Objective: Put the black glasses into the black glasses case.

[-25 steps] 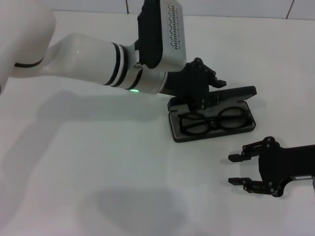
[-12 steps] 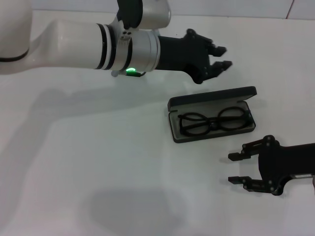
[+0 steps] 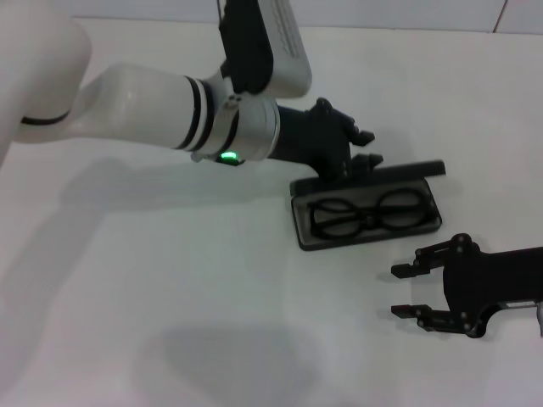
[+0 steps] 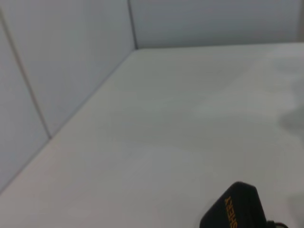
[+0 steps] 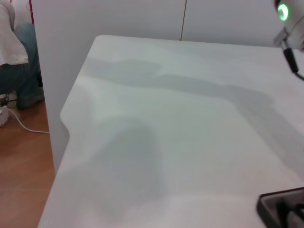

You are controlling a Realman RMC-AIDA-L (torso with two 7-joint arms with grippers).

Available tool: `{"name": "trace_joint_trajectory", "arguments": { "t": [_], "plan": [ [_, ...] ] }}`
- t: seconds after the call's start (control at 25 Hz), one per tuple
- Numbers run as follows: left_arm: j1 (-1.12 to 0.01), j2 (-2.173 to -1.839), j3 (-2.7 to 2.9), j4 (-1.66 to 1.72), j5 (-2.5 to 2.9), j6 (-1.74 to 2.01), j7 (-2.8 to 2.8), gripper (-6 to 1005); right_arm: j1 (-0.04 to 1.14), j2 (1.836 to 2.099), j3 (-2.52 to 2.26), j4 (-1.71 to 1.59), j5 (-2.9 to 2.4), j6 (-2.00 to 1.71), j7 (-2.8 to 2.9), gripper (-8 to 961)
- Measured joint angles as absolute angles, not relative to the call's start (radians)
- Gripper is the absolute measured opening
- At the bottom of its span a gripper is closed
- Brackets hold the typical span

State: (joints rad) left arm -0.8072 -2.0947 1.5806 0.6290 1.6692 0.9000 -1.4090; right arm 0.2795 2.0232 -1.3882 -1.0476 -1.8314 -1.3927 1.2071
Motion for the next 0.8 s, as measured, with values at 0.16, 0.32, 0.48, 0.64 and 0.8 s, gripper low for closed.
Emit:
{"name": "trace_joint_trajectory", "arguments": {
  "t": [0.16,0.32,0.48,0.64,0.8],
  "plan": [
    [-0.8,-2.097,1.639,0.632,1.662,0.9,-1.38,314,0.276,2.023,-1.388,-1.048,-1.831,-1.393,1.207,435],
    [-0.763,-2.1,1.671,0.655,1.66,0.899,-1.344,314,0.278,2.022,-1.387,-1.046,-1.835,-1.392,1.209,441],
    [-0.692,-2.102,1.672,0.722,1.613,0.895,-1.29,315,0.279,2.022,-1.388,-1.047,-1.833,-1.39,1.209,453],
    [-0.607,-2.093,1.635,0.789,1.398,0.951,-1.151,329,0.279,2.022,-1.379,-1.055,-1.817,-1.394,1.214,466],
    [-0.551,-2.09,1.481,0.786,1.313,1.086,-1.127,348,0.284,2.018,-1.342,-1.048,-1.704,-1.405,1.214,478]
  ]
}}
